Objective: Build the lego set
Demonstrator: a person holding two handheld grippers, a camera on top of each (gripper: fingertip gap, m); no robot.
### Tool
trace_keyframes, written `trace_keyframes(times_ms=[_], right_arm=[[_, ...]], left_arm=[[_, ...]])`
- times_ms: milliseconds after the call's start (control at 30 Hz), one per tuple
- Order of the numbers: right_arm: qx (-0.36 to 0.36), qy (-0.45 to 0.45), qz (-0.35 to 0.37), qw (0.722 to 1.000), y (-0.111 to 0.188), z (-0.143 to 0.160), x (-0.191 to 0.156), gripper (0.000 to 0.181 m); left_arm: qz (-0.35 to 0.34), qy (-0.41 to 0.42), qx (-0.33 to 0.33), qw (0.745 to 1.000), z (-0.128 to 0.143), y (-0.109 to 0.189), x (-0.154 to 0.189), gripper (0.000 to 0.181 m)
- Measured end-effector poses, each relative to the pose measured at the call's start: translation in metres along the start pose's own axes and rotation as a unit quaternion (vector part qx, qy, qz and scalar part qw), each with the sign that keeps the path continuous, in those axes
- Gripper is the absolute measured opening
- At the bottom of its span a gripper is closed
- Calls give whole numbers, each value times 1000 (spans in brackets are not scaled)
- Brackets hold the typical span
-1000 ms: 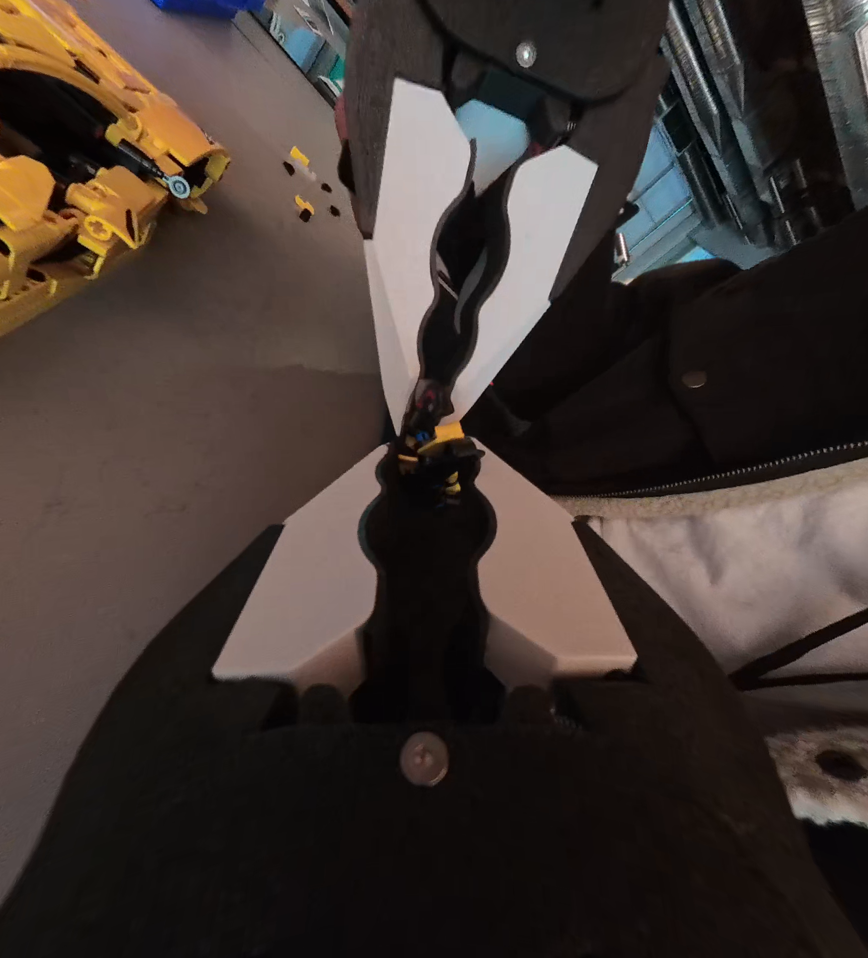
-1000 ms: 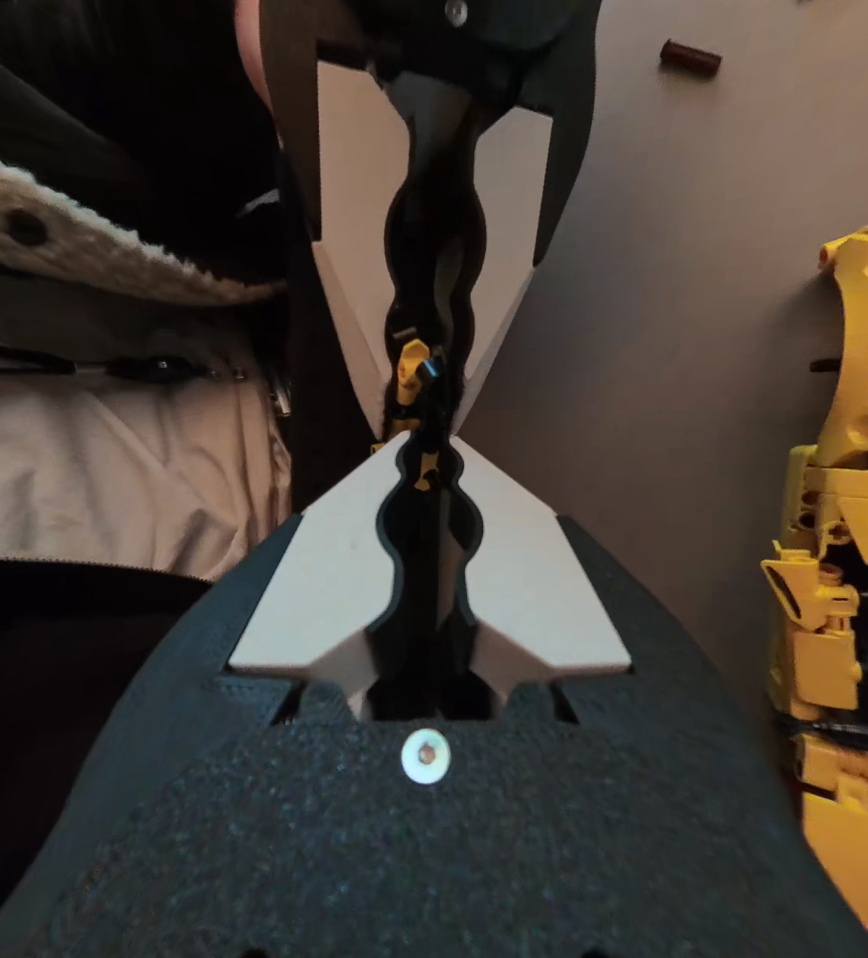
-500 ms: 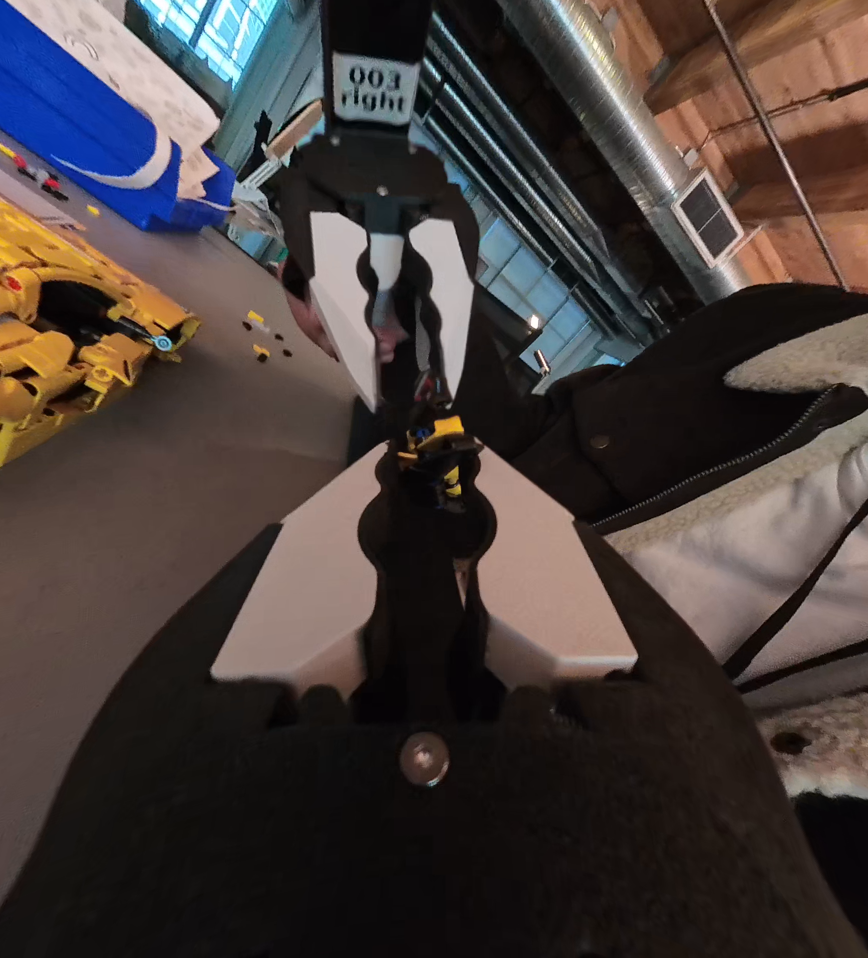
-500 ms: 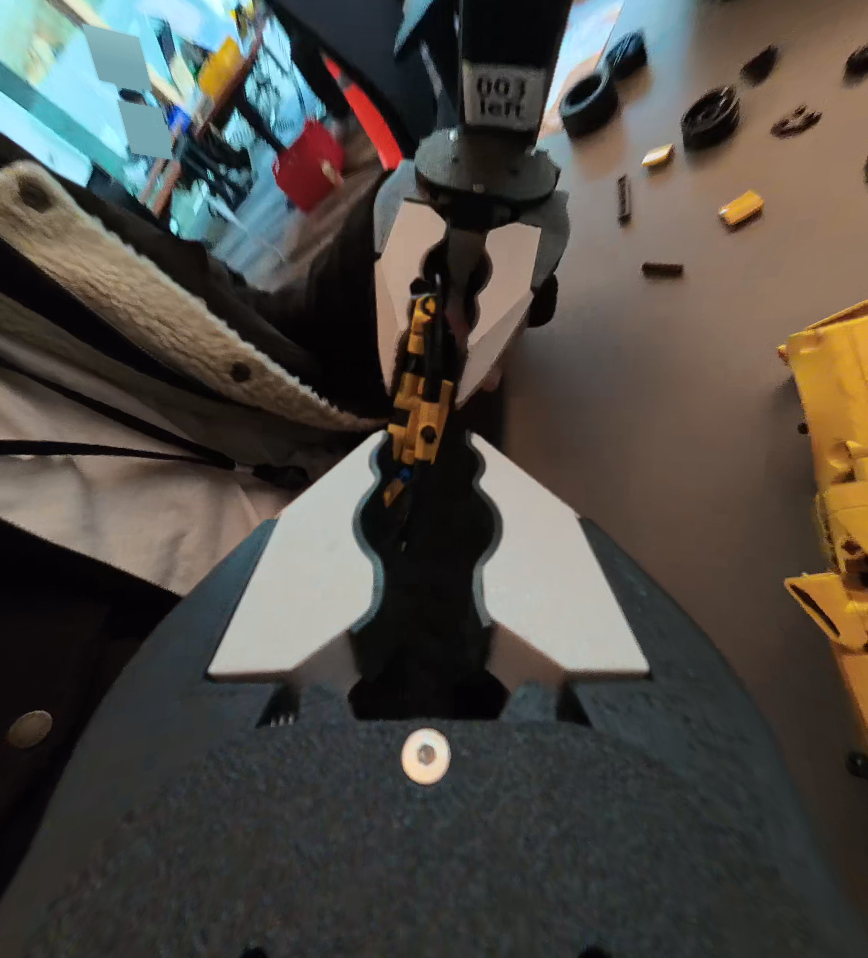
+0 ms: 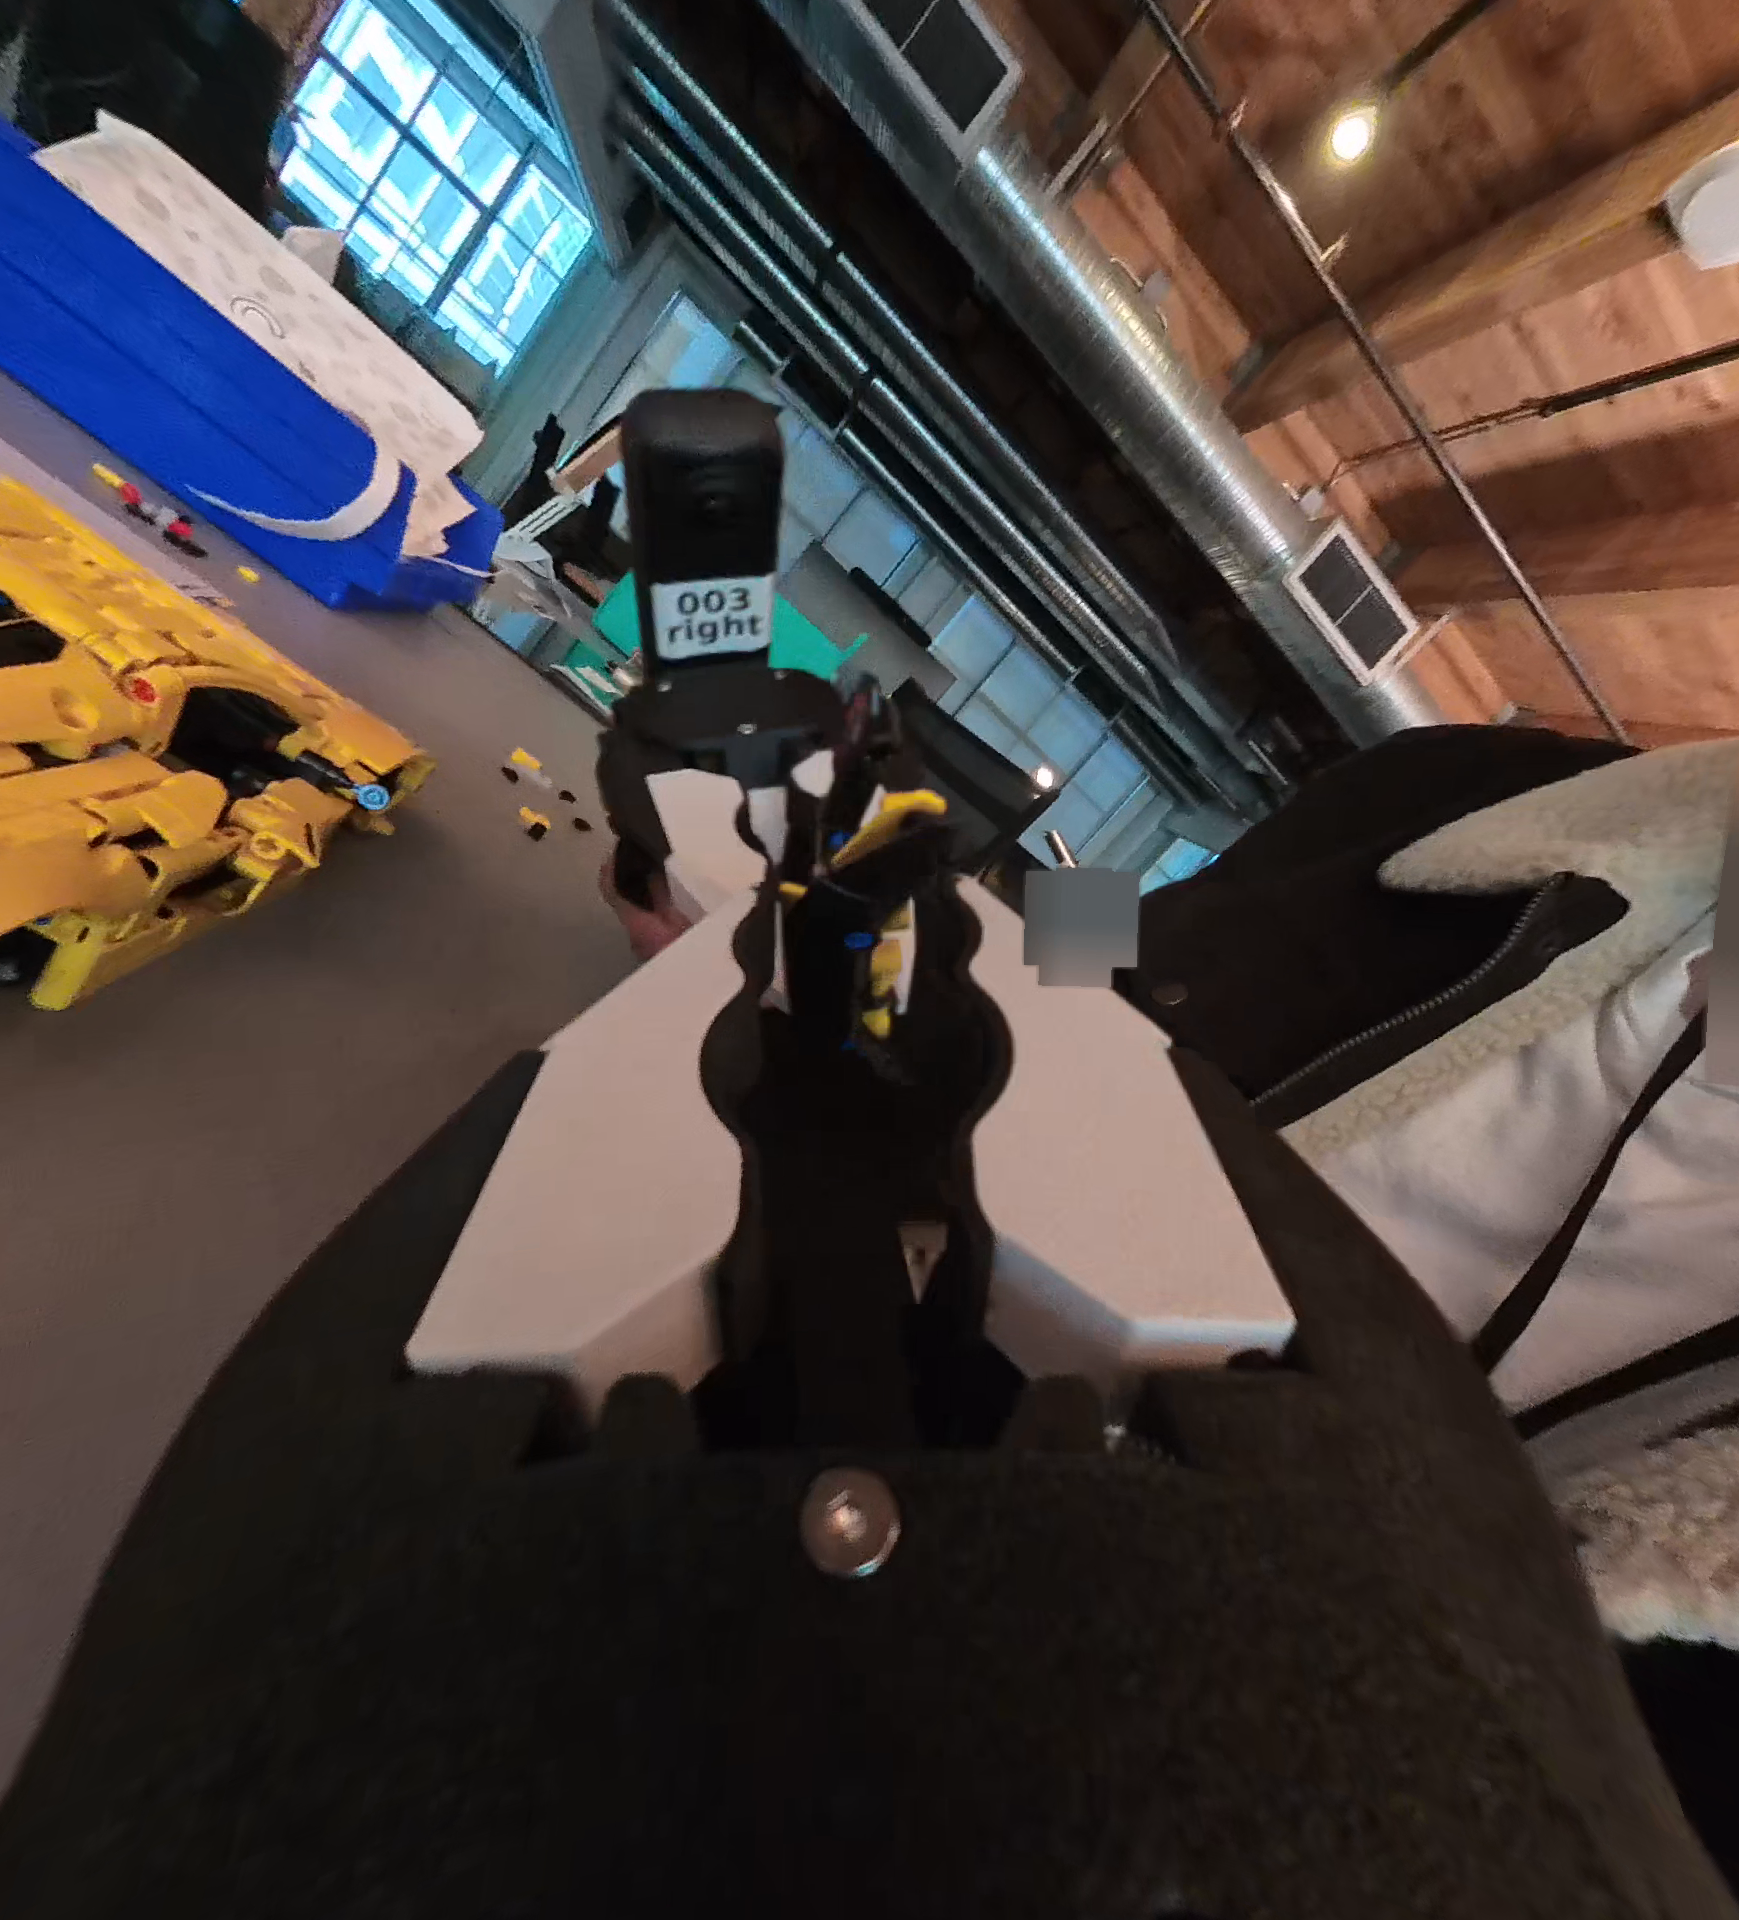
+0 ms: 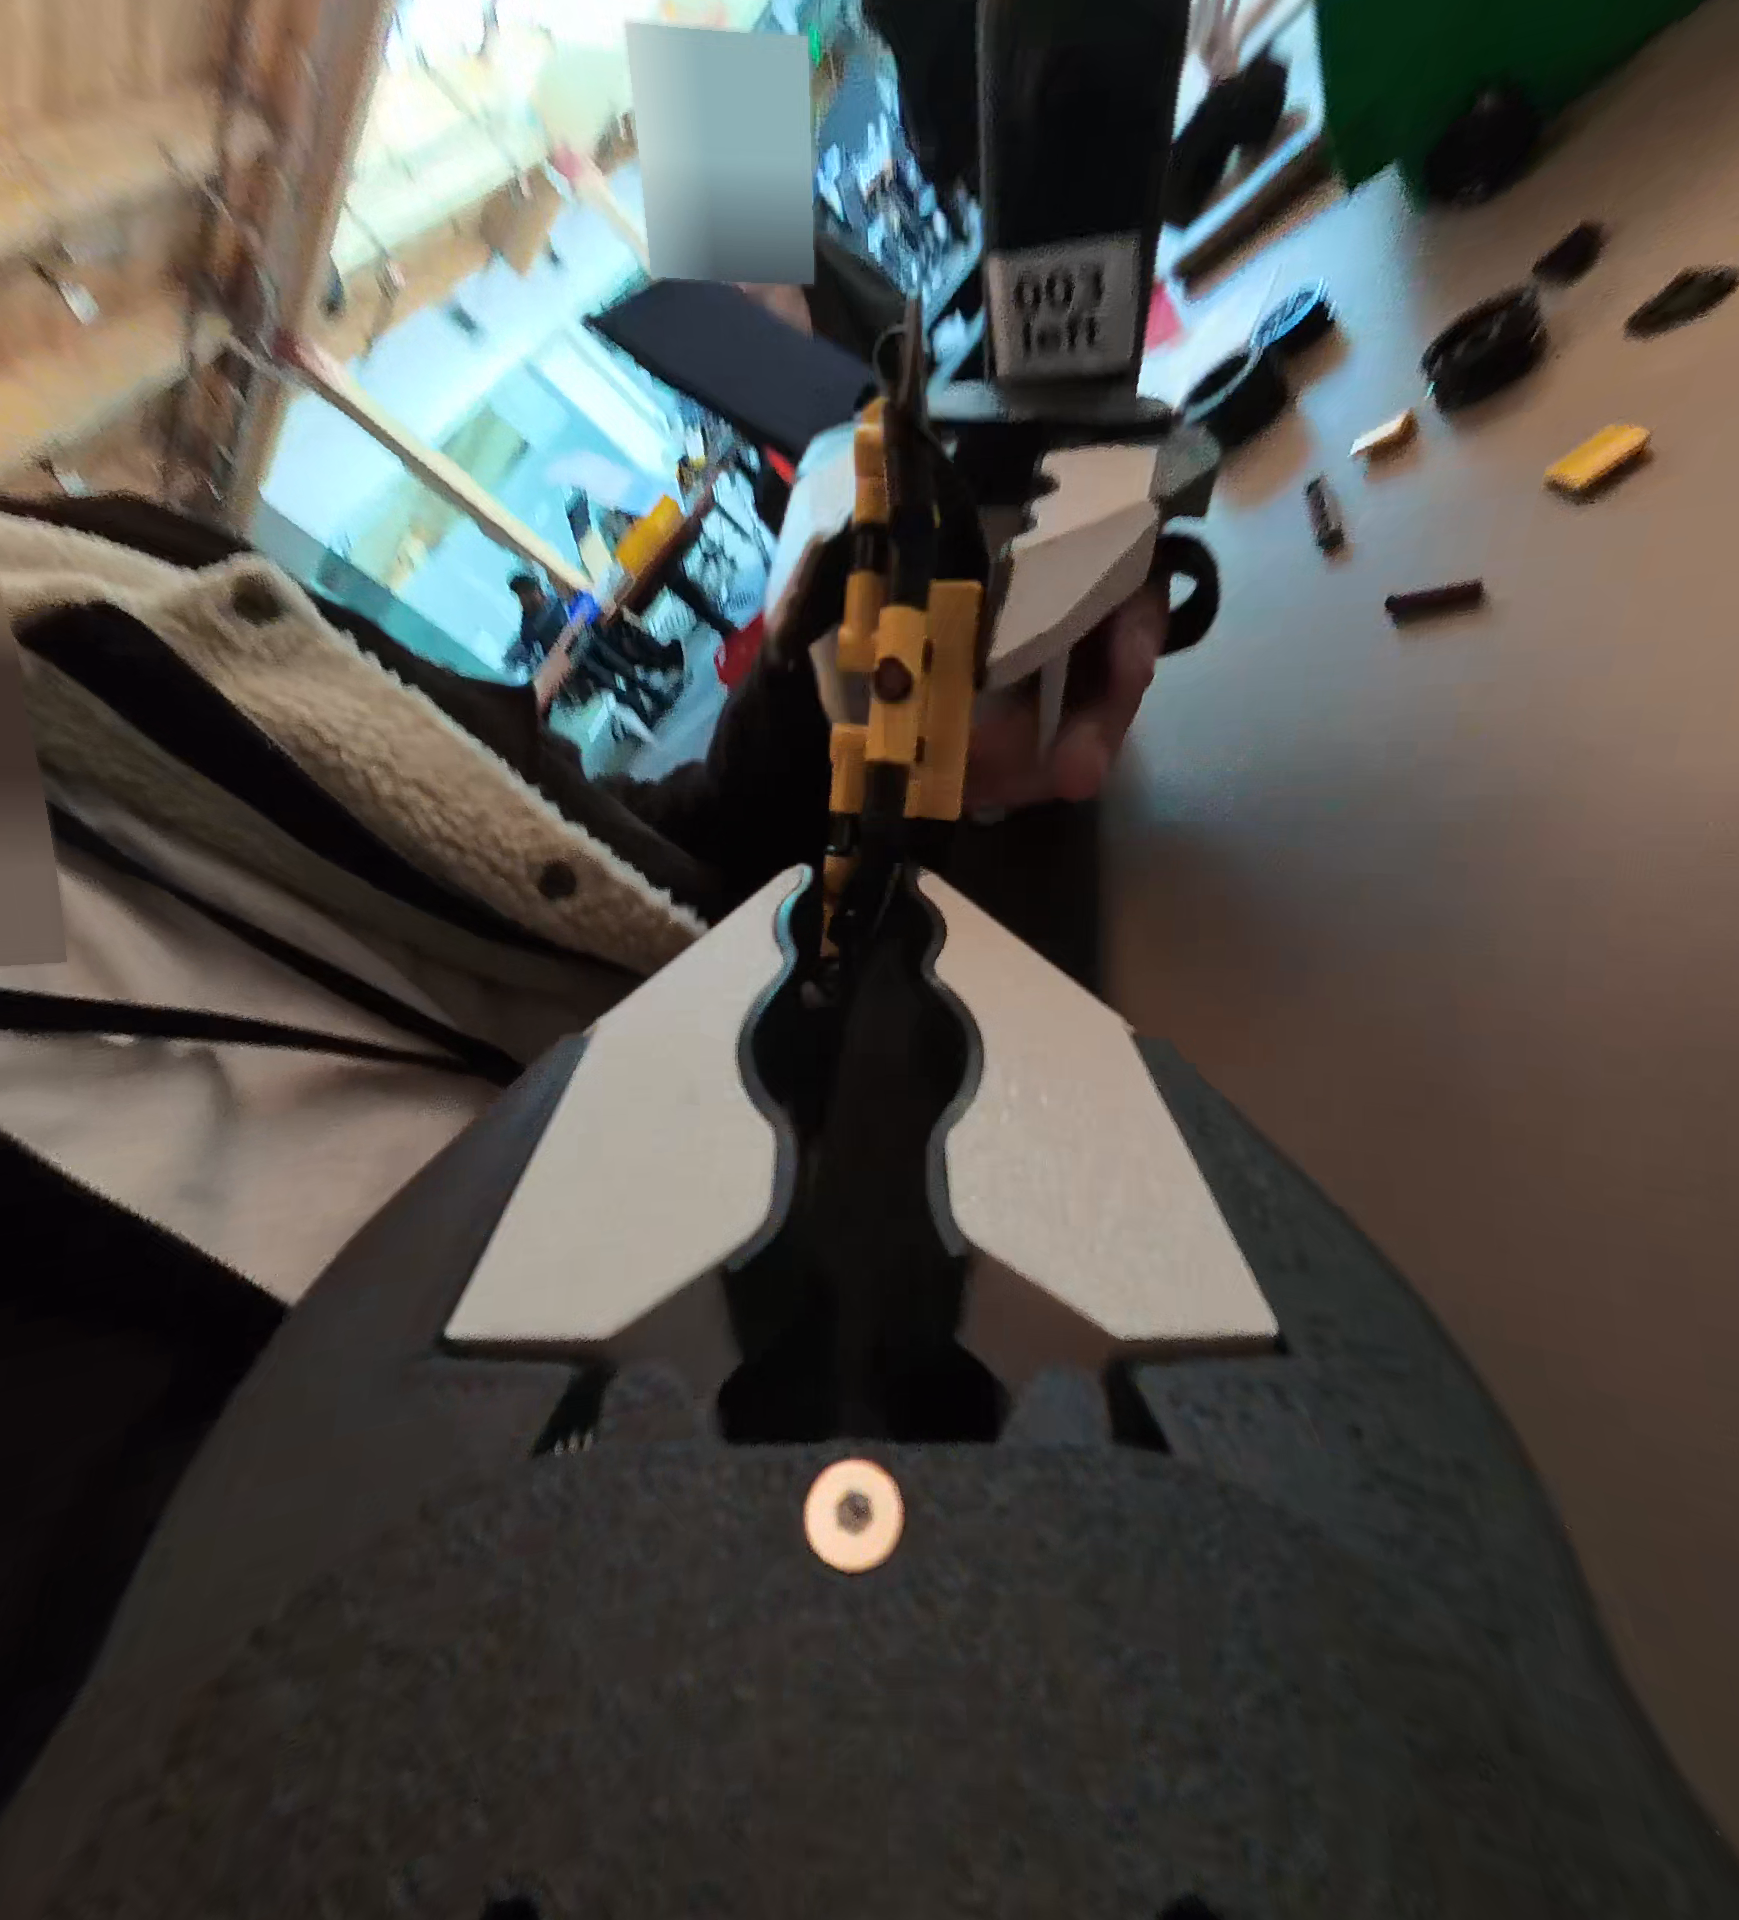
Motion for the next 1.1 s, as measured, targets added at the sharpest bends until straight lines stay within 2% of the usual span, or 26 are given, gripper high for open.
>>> trace_keyframes(times_ms=[100, 167, 233, 433, 500, 600, 667, 733, 800, 900, 967, 1033, 1100], right_arm=[[51, -1, 10, 999, 3, -3, 4, 14], [52, 7, 24, 998, 0, -1, 4, 14], [48, 13, 22, 999, -3, -1, 2, 14], [21, 22, 48, 998, -8, -1, 2, 14], [36, 21, 72, 997, -4, -4, 6, 15], [63, 59, 154, 984, 1, -13, 8, 20], [79, 107, 243, 961, 6, -22, 8, 29], [92, 151, 333, 926, 7, -32, 2, 52], [68, 167, 410, 894, -4, -35, 0, 65], [38, 192, 513, 836, -18, -38, 4, 72], [38, 222, 556, 800, -21, -40, 1, 58], [37, 249, 589, 768, -23, -42, -2, 53], [25, 270, 600, 753, -27, -41, -3, 36]], left_arm=[[-11, -1, -17, 1000, 4, -5, -2, 38], [-20, -3, -17, 1000, 4, -6, -3, 37], [-29, -7, -20, 999, 5, -7, -4, 24], [-39, -6, -26, 999, 6, -7, -5, 23], [-56, 2, -6, 998, 3, -4, -9, 23], [-84, 7, 39, 996, -4, 1, -14, 24], [-112, 13, 74, 991, -8, 6, -19, 23], [-133, 13, 106, 985, -12, 11, -22, 24], [-149, 9, 139, 979, -15, 13, -23, 23], [-161, -4, 165, 973, -17, 12, -20, 23], [-165, -5, 165, 972, -16, 10, -20, 23], [-158, -2, 167, 973, -16, 9, -19, 23], [-159, -2, 169, 973, -16, 9, -19, 23]])
Point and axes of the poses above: each gripper's, where its closed fingertips meet, y back along the fingers, z out of its underside, x = y × z across the jaws, the point moved 6 cm from there along y, back along the fingers, and after that the axes turned 4 degrees about -x, right-handed, at the moved point
